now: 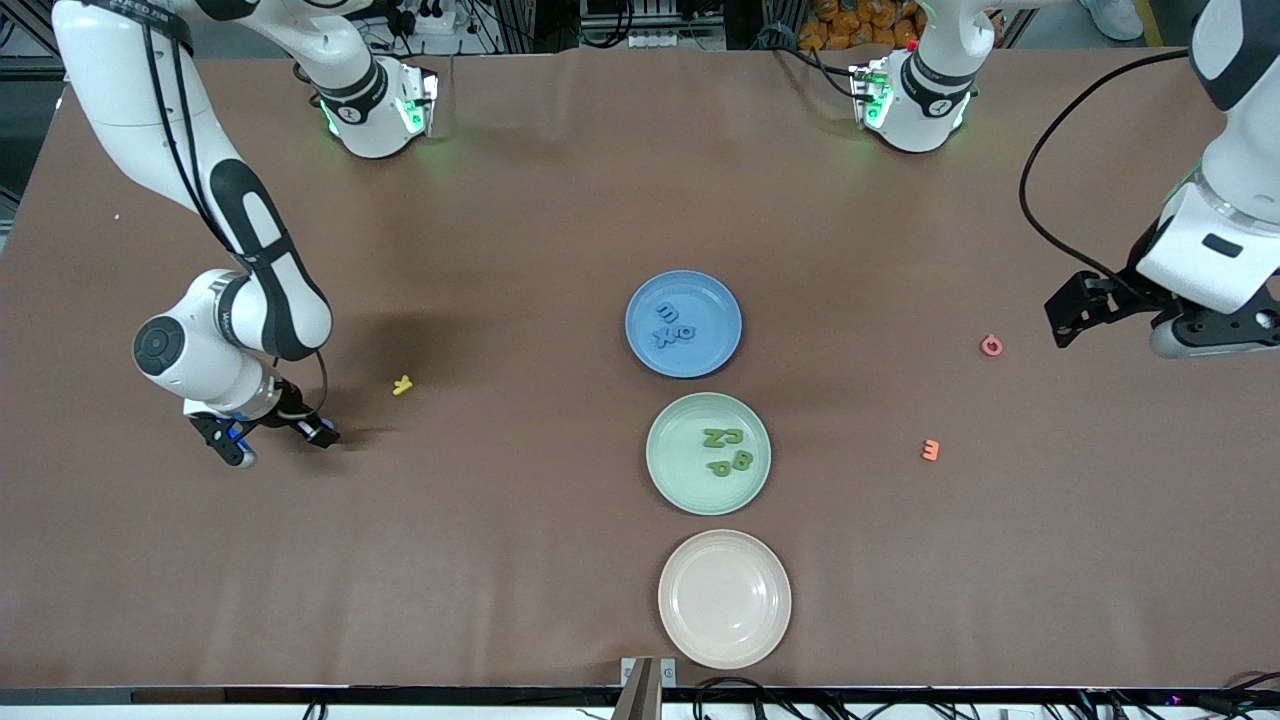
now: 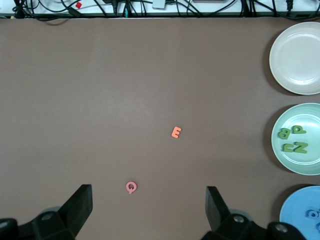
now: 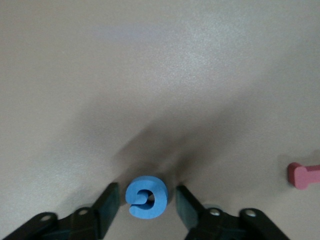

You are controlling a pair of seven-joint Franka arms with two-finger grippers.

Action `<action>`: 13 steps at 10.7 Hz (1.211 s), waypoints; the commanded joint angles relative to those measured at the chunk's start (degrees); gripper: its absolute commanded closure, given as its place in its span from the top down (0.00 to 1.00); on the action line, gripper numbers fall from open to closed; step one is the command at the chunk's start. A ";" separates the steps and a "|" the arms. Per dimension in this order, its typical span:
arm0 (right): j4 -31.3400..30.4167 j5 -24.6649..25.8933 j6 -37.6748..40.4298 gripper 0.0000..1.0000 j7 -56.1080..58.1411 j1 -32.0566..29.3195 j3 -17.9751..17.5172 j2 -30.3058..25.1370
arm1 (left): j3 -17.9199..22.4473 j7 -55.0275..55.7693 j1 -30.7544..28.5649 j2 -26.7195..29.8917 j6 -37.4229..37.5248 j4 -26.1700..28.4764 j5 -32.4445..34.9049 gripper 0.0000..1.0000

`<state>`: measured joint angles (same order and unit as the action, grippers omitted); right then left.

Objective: Sort letters by color into matching plates
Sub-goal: 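Lift the blue c off the table with the right gripper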

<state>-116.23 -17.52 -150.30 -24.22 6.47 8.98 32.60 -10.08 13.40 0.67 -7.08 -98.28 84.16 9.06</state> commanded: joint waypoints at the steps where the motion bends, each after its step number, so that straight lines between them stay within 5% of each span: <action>1: -0.49 -0.67 -0.61 0.36 1.54 0.13 -0.10 0.19 | 0.68 -1.18 0.39 2.51 3.61 1.35 -1.33 1.00; 11: 0.04 1.70 -2.63 0.24 2.07 1.18 -0.01 1.94 | 1.82 -4.17 0.12 5.15 7.22 1.71 -2.29 1.00; 13: 0.48 5.98 -1.94 0.23 4.95 1.27 -0.10 1.86 | 1.73 -4.17 -0.14 5.33 7.14 1.53 -2.03 1.00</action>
<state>-116.40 -15.79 -151.28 -21.69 7.00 9.06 32.23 -8.75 10.85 0.80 -3.34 -91.39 84.43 8.31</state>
